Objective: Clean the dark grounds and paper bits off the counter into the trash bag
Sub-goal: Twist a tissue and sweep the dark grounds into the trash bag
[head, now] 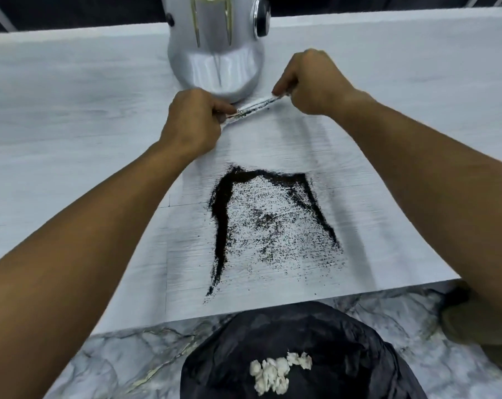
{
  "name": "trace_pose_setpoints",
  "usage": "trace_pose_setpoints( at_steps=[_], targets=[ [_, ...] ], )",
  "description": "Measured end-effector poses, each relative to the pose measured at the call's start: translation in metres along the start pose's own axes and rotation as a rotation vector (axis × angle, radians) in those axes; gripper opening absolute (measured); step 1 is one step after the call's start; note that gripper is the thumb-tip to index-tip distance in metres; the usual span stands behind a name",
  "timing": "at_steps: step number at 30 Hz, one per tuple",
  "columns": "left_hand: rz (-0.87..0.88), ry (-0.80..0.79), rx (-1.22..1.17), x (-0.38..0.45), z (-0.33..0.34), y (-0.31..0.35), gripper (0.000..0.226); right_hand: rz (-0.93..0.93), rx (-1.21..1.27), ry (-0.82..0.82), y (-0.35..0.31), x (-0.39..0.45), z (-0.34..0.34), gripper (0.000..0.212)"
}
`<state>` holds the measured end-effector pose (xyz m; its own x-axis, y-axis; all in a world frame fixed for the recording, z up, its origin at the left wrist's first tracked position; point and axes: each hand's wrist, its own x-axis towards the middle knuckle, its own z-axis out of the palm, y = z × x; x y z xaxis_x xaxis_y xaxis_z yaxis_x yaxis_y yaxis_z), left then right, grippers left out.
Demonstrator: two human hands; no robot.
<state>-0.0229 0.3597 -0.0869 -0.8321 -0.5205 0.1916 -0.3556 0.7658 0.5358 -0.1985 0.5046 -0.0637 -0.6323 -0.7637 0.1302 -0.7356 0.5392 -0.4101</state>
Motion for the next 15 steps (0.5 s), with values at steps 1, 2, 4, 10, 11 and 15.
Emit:
trace_pose_setpoints(
  at_steps=[1, 2, 4, 10, 11, 15],
  targets=[
    [-0.015, 0.031, 0.018, 0.004, 0.004, -0.002, 0.035, -0.002, -0.008, -0.011, -0.001, 0.01, 0.006, 0.044],
    [-0.022, 0.053, 0.041, 0.007, 0.007, -0.005, 0.039, -0.002, -0.013, -0.025, -0.002, 0.018, 0.014, 0.045],
    [-0.007, 0.079, 0.091, 0.009, 0.009, -0.012, 0.046, -0.026, -0.046, -0.037, -0.006, 0.028, 0.027, 0.048],
    [0.057, 0.051, 0.118, -0.001, 0.002, -0.026, 0.049, -0.171, -0.172, -0.02, -0.008, 0.016, 0.04, 0.04],
    [0.061, 0.025, 0.122, -0.005, -0.001, -0.027, 0.046, -0.194, -0.179, -0.014, -0.008, 0.004, 0.037, 0.038],
    [0.161, -0.192, 0.157, -0.046, -0.015, -0.025, 0.04, -0.253, -0.115, -0.07, -0.008, -0.067, 0.022, 0.04]
  ],
)
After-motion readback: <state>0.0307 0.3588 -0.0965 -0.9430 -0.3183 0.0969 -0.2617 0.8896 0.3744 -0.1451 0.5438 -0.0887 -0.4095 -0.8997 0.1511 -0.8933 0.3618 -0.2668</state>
